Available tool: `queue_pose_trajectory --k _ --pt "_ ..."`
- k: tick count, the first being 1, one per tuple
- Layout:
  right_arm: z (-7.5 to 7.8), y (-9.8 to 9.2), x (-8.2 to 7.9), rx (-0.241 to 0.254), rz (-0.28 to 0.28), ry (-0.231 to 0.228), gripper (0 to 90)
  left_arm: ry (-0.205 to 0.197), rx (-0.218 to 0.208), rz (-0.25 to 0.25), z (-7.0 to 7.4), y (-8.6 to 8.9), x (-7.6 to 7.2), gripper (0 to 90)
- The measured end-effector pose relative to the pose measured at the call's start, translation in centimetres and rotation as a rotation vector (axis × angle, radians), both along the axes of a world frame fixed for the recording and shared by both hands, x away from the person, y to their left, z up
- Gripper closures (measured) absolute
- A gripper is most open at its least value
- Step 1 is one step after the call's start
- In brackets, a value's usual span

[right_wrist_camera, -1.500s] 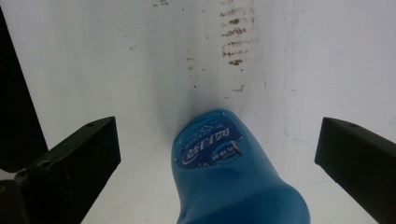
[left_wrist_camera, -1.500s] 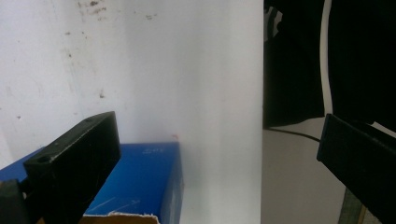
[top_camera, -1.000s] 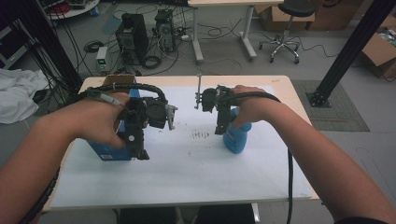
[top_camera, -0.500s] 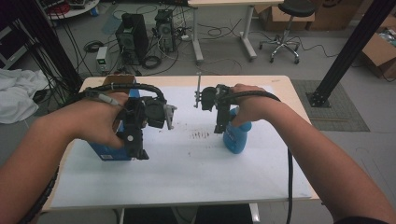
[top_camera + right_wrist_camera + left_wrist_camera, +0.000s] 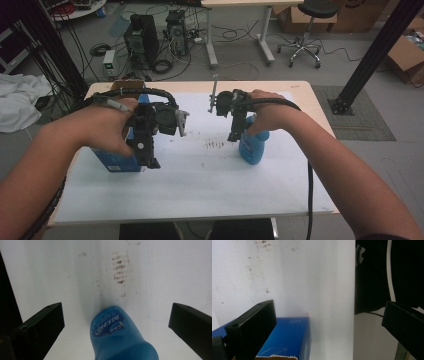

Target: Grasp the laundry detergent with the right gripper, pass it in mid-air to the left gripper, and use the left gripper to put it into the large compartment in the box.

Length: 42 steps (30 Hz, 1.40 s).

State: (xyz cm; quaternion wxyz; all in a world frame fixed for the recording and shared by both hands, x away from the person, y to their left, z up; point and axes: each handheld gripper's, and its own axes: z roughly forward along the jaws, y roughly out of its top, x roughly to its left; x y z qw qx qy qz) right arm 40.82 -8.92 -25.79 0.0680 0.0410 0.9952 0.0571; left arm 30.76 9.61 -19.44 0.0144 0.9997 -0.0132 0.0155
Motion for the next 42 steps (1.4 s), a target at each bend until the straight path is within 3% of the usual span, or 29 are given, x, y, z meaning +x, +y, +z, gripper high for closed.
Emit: queue_pose_trajectory --k 2,3,4,6,7,8,9,10,13,14,15,16,18,20,21,24,25,27,29,32,33,36,38,42 --pt "0.5 -0.4 -0.2 0.051 -0.014 -0.004 0.0 0.002 0.004 -0.013 -0.1 -0.1 -0.2 0.1" --pt "0.5 -0.4 -0.2 0.051 -0.014 -0.004 0.0 0.002 0.004 -0.013 -0.1 -0.1 -0.2 0.1" --pt "1.1 -0.9 -0.4 0.125 -0.036 -0.009 0.0 0.004 0.006 -0.015 -0.2 -0.2 -0.2 0.1" --pt "1.3 -1.1 -0.4 0.149 -0.043 -0.015 0.0 0.004 0.006 -0.015 -0.3 -0.2 -0.3 0.1" --pt "1.9 -1.6 -0.7 0.221 -0.068 -0.029 0.0 0.003 0.007 -0.018 -0.4 -0.3 -0.4 0.1" --pt "1.9 -1.6 -0.7 0.221 -0.068 -0.029 0.0 0.003 0.007 -0.018 -0.4 -0.3 -0.4 0.1" --pt "2.5 -2.2 -1.1 0.305 -0.090 -0.042 0.0 0.005 0.008 -0.022 -0.5 -0.3 -0.5 0.1" --pt "2.5 -2.2 -1.1 0.305 -0.090 -0.042 0.0 0.004 0.008 -0.023 -0.6 -0.3 -0.6 0.1" --pt "3.3 -3.6 -1.9 0.462 -0.138 -0.066 0.0 0.004 0.006 -0.034 -0.8 -0.3 -0.9 0.1" --pt "3.3 -3.6 -1.9 0.462 -0.138 -0.066 0.0 0.004 0.006 -0.034 -0.8 -0.3 -0.9 0.1" --pt "3.4 -4.3 -2.4 0.512 -0.166 -0.097 0.0 0.002 0.006 -0.037 -0.8 -0.3 -1.0 0.1" --pt "3.4 -4.3 -2.4 0.512 -0.166 -0.097 0.0 0.001 0.005 -0.041 -0.8 -0.3 -1.1 0.1" --pt "3.4 -5.3 -3.2 0.569 -0.199 -0.131 0.0 -0.003 0.002 -0.044 -0.8 -0.3 -1.2 0.1" --pt "3.4 -5.6 -3.5 0.587 -0.206 -0.138 0.0 -0.004 0.001 -0.047 -0.8 -0.2 -1.4 0.1" --pt "3.5 -6.4 -4.0 0.634 -0.229 -0.162 0.0 -0.006 -0.004 -0.049 -0.8 -0.1 -1.5 0.1" --pt "3.5 -7.0 -4.5 0.668 -0.242 -0.177 0.0 -0.008 -0.008 -0.050 -0.8 0.0 -1.6 0.1" --pt "3.5 -7.9 -5.1 0.704 -0.261 -0.195 0.0 -0.009 -0.010 -0.051 -0.8 0.1 -1.6 0.1" --pt "3.5 -8.2 -5.3 0.716 -0.268 -0.203 0.0 -0.011 -0.014 -0.051 -0.8 0.3 -1.6 0.1" --pt "3.2 -9.7 -6.3 0.763 -0.307 -0.237 0.0 -0.011 -0.022 -0.049 -1.0 0.5 -1.5 0.1" --pt "2.9 -10.6 -6.9 0.787 -0.329 -0.252 0.0 -0.009 -0.024 -0.048 -1.1 0.6 -1.5 0.1" --pt "2.4 -11.6 -7.6 0.813 -0.359 -0.277 0.0 -0.009 -0.021 -0.049 -1.2 0.6 -1.4 0.1" --pt "1.9 -12.8 -8.2 0.830 -0.381 -0.274 0.0 -0.006 -0.021 -0.055 -1.2 0.4 -1.4 0.1" --pt "0.8 -14.4 -9.0 0.852 -0.426 -0.291 0.0 -0.006 -0.028 -0.069 -1.2 0.1 -1.5 0.1" --pt "-0.6 -15.9 -9.7 0.855 -0.470 -0.302 0.0 -0.005 -0.030 -0.096 -1.0 -0.6 -1.7 0.1"
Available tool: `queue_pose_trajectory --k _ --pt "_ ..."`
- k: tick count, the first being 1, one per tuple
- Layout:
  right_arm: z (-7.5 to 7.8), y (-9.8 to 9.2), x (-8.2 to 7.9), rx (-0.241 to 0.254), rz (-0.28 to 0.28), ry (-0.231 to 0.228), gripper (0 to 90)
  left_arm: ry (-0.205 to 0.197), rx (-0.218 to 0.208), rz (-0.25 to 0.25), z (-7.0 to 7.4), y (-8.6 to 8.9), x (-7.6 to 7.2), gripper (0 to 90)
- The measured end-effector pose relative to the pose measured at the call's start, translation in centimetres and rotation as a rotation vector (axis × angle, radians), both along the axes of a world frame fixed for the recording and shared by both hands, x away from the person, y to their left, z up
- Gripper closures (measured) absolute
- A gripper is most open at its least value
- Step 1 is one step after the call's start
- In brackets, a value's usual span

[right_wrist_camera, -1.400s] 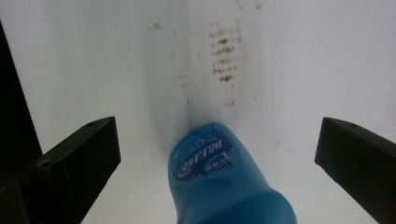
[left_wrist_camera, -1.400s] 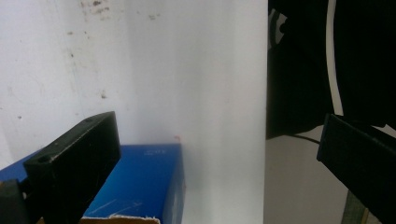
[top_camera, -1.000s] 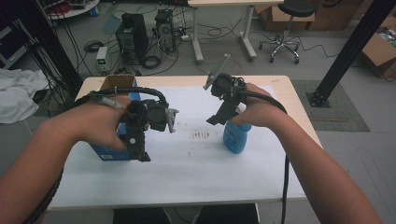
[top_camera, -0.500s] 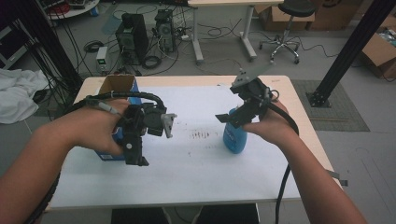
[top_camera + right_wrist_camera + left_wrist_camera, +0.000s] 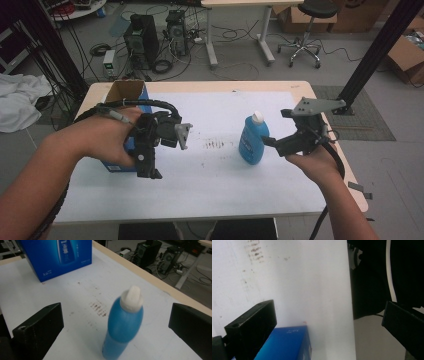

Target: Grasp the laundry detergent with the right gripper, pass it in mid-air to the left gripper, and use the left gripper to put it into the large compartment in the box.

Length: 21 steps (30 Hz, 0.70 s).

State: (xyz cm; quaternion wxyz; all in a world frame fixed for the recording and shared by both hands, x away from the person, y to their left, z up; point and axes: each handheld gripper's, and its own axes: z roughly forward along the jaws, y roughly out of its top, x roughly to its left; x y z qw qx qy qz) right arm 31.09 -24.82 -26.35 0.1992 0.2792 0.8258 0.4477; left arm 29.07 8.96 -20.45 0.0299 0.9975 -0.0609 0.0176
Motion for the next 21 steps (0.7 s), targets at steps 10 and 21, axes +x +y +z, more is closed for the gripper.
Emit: queue_pose_trajectory --k 10,21 --pt "-3.7 -3.4 -2.3 0.041 -0.080 0.013 0.0 -0.003 0.002 -0.021 0.0 -0.6 0.0 0.1" --pt "-6.8 -4.0 -3.5 0.073 -0.117 -0.005 0.0 0.002 -0.004 -0.014 -0.3 -0.2 0.0 0.1"
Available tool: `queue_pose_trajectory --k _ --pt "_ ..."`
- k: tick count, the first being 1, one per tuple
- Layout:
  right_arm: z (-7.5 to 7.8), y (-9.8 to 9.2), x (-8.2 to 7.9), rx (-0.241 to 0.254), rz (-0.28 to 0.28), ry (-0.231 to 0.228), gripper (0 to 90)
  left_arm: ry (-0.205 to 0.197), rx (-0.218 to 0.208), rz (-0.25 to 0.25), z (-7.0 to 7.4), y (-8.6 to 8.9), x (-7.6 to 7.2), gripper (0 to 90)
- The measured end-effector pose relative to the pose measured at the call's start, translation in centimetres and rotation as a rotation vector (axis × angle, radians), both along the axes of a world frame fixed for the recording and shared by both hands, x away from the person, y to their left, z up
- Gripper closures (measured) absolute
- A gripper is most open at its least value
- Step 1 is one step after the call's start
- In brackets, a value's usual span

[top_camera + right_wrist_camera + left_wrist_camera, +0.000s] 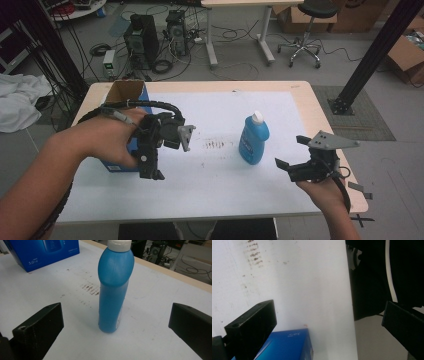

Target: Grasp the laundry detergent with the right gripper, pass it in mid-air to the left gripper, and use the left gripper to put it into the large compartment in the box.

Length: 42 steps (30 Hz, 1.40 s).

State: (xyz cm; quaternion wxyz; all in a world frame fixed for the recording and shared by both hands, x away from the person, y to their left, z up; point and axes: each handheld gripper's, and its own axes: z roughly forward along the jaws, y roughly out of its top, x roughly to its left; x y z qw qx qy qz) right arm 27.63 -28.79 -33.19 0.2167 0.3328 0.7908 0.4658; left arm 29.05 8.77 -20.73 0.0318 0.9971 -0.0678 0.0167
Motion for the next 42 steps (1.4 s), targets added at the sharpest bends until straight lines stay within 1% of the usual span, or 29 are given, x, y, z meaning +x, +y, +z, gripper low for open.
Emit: queue_pose_trajectory --k 2,3,4,6,8,10,11,15,19,22,24,25,28,32,36,42 --pt "-0.8 0.3 0.1 0.016 -0.003 0.001 0.0 0.000 0.002 0.000 0.0 0.1 0.0 0.1" --pt "-1.5 0.7 0.2 0.029 -0.016 -0.006 0.0 -0.001 -0.004 -0.001 0.1 0.2 -0.1 0.1" --pt "-1.5 0.7 0.2 0.029 -0.016 -0.006 0.0 -0.001 -0.004 -0.001 0.1 0.2 -0.1 0.0" --pt "-2.6 1.1 0.5 0.050 -0.031 -0.019 0.0 -0.004 -0.008 -0.002 0.2 0.3 -0.1 0.1" --pt "-3.2 1.5 0.8 0.065 -0.034 -0.022 0.0 -0.006 -0.010 0.001 0.2 0.4 -0.2 0.1" --pt "-3.8 2.0 1.1 0.068 -0.047 -0.029 0.0 -0.007 -0.016 -0.002 0.2 0.5 -0.2 0.1" --pt "-3.8 2.0 1.1 0.068 -0.047 -0.029 0.0 -0.007 -0.016 -0.002 0.2 0.5 -0.2 0.1" --pt "-5.5 3.3 2.1 0.096 -0.045 -0.017 0.0 -0.004 -0.026 -0.004 0.1 0.6 -0.4 0.1" --pt "-6.6 4.3 2.8 0.112 -0.054 -0.017 0.0 -0.002 -0.017 -0.007 0.0 0.7 -0.6 0.1" --pt "-7.6 4.7 3.5 0.135 -0.073 -0.015 0.0 -0.005 -0.014 -0.004 0.2 0.8 -0.7 0.1" --pt "-8.1 5.1 3.8 0.130 -0.085 -0.020 0.0 -0.006 -0.016 -0.004 0.3 0.9 -0.7 0.1" --pt "-8.3 5.2 3.9 0.124 -0.097 -0.025 0.0 -0.004 -0.019 -0.004 0.3 1.0 -0.8 0.1" --pt "-8.8 5.6 4.3 0.112 -0.113 -0.039 0.0 -0.003 -0.010 -0.001 0.2 1.1 -0.9 0.1" --pt "-9.1 5.7 4.9 0.124 -0.138 -0.042 0.0 0.000 -0.004 -0.003 0.2 1.2 -1.1 0.1" --pt "-9.4 6.0 5.5 0.122 -0.145 -0.047 0.0 -0.001 -0.006 -0.002 0.1 1.1 -1.1 0.1" --pt "-9.6 6.6 6.2 0.143 -0.164 -0.054 0.0 0.002 -0.001 -0.002 0.0 1.2 -1.0 0.1"
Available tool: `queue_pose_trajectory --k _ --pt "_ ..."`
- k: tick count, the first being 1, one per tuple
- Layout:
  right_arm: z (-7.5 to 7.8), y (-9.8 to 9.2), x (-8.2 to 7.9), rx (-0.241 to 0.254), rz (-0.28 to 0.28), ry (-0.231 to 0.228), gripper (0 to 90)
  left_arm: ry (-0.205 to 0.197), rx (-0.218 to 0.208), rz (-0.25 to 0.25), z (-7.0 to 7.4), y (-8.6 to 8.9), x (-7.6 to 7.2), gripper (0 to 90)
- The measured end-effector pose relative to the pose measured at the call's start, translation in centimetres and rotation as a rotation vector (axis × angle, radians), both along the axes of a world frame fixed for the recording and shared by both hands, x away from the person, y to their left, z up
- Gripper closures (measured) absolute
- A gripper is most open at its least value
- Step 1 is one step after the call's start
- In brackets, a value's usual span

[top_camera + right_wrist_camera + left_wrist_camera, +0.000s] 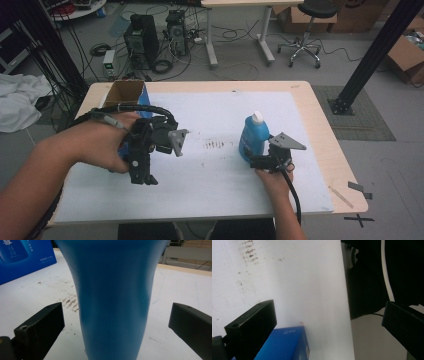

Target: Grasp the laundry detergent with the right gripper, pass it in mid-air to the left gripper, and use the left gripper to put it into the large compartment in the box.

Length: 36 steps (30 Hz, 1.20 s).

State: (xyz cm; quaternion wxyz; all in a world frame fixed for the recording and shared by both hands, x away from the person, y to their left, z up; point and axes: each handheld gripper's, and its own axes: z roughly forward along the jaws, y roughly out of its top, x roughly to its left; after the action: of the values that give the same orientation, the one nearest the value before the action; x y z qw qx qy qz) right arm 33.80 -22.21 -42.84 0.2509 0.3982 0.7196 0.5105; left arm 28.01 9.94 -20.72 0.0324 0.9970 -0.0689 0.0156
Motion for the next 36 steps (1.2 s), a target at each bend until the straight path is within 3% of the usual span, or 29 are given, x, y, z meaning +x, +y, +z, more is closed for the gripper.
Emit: queue_pose_trajectory --k 22,30,36 --pt "-0.7 1.7 0.6 -0.015 -0.062 -0.027 0.8 -0.001 -0.006 0.012 -0.4 0.6 0.0 0.1" --pt "-0.8 2.1 0.5 -0.052 -0.078 -0.038 7.2 0.002 -0.004 0.013 -0.5 0.8 0.0 0.1" --pt "-0.8 1.9 0.5 -0.035 -0.083 -0.031 10.7 0.006 0.000 0.015 -0.6 0.8 -0.1 0.1"
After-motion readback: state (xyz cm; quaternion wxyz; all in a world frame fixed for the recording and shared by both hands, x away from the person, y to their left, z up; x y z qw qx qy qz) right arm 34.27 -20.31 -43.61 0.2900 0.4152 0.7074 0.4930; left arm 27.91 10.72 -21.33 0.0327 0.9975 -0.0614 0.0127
